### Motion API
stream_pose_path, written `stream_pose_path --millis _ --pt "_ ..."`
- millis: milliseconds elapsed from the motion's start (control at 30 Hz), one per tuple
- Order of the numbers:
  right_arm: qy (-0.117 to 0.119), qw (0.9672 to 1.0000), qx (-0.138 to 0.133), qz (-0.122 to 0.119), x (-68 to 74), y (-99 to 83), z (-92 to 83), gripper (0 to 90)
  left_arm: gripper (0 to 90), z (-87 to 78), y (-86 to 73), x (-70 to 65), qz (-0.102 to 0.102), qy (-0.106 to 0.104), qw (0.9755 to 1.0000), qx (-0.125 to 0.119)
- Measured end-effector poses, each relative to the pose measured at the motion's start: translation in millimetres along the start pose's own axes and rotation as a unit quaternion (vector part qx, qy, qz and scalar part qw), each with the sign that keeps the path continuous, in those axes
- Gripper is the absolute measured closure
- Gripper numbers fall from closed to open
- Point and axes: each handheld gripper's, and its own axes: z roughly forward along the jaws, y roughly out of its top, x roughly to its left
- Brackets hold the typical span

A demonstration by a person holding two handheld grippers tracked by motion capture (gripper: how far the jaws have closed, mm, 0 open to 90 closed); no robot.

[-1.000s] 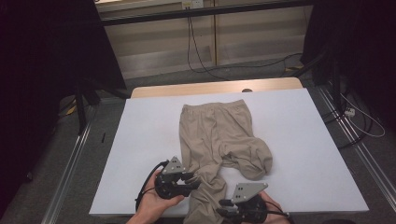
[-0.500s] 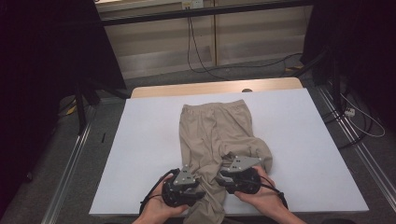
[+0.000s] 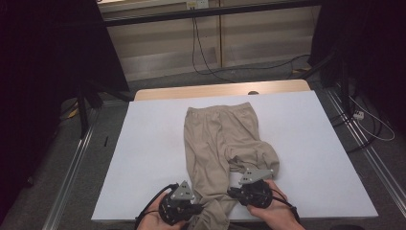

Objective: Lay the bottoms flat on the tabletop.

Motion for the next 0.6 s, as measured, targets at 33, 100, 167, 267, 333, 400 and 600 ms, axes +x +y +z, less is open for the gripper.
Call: stream_pose_path --millis 33,100,167,267,333,400,600 --pt "0.001 1.0000 0.000 0.004 1.4 -2.0 -2.4 87.7 89.7 -1.6 -2.4 -2.4 -0.002 -0.004 1.0000 0.000" --pt "0.003 1.0000 0.001 0.009 4.0 -4.4 -5.7 86.1 89.7 -5.7 -7.3 -8.0 -0.014 -0.011 0.9998 0.000" --pt "0.002 1.0000 0.000 0.008 5.6 -5.4 -7.7 84.7 89.7 -9.2 -14.1 -13.1 -0.012 -0.014 0.9998 0.009" --pt "0.000 1.0000 0.000 0.009 5.3 -6.1 -9.2 81.1 89.2 -13.8 -20.0 -17.5 -0.018 -0.018 0.9997 -0.001" --pt "-0.004 0.9999 -0.003 0.012 3.2 -5.7 -9.4 76.3 85.6 -17.5 -18.9 -14.7 -0.022 -0.021 0.9993 -0.019" --pt "-0.013 0.9998 -0.014 0.011 0.6 -3.4 -9.5 73.2 72.2 -19.8 -14.9 -9.5 -0.032 -0.006 0.9989 -0.034" --pt "0.001 0.9993 -0.038 0.005 -5.0 9.8 -6.9 72.5 68.1 -27.4 -0.9 16.3 -0.037 0.048 0.9953 -0.075"
